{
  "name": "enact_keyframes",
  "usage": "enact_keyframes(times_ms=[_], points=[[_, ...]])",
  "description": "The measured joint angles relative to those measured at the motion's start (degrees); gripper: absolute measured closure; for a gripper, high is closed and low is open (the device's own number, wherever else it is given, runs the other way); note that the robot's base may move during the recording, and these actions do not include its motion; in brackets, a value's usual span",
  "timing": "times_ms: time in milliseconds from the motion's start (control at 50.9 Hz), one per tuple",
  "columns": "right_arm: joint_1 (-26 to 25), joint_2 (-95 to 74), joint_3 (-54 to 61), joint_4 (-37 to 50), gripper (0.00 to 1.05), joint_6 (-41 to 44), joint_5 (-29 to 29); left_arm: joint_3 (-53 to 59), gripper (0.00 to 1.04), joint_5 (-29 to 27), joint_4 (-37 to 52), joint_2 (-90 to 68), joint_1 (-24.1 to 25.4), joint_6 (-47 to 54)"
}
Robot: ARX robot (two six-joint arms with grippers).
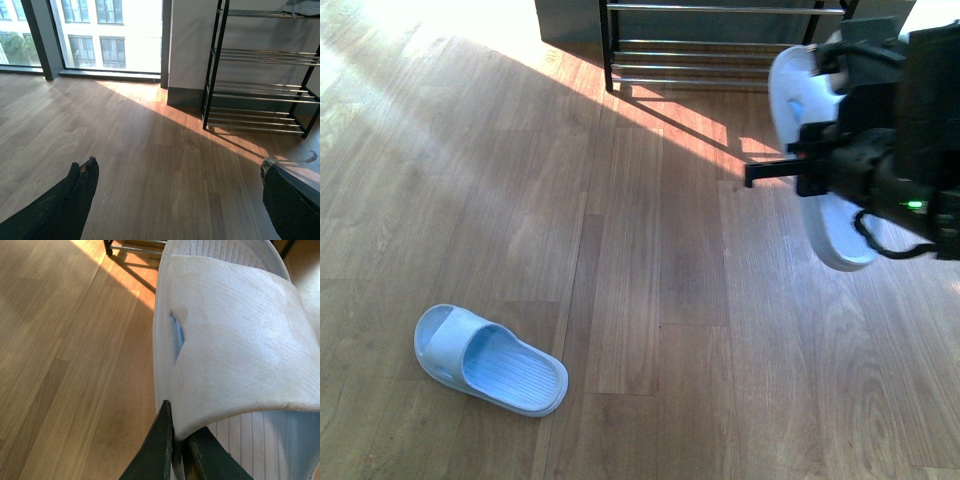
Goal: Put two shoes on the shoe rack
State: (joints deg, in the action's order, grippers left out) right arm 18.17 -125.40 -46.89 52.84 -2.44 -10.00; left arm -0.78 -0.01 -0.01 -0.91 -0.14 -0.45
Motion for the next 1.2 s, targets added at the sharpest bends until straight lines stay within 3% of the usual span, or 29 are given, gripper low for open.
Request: enact_keyframes(times_ms=[197, 452, 1200], points=[[-3.3, 21.7, 16.9, -1.3, 1.03, -0.9, 1.7, 0.0, 0.09, 0.0, 0.0, 0.0, 0.0, 0.0], [-6.3, 47.4, 32.8, -10.4, 1.03, -3.4, 5.3, 0.0, 0.09, 0.0, 0.0, 0.0, 0.0, 0.0], [-6.7, 48.5, 32.9, -10.5, 1.03, -4.1, 5.1, 0.0, 0.09, 0.0, 0.0, 0.0, 0.0, 0.0]])
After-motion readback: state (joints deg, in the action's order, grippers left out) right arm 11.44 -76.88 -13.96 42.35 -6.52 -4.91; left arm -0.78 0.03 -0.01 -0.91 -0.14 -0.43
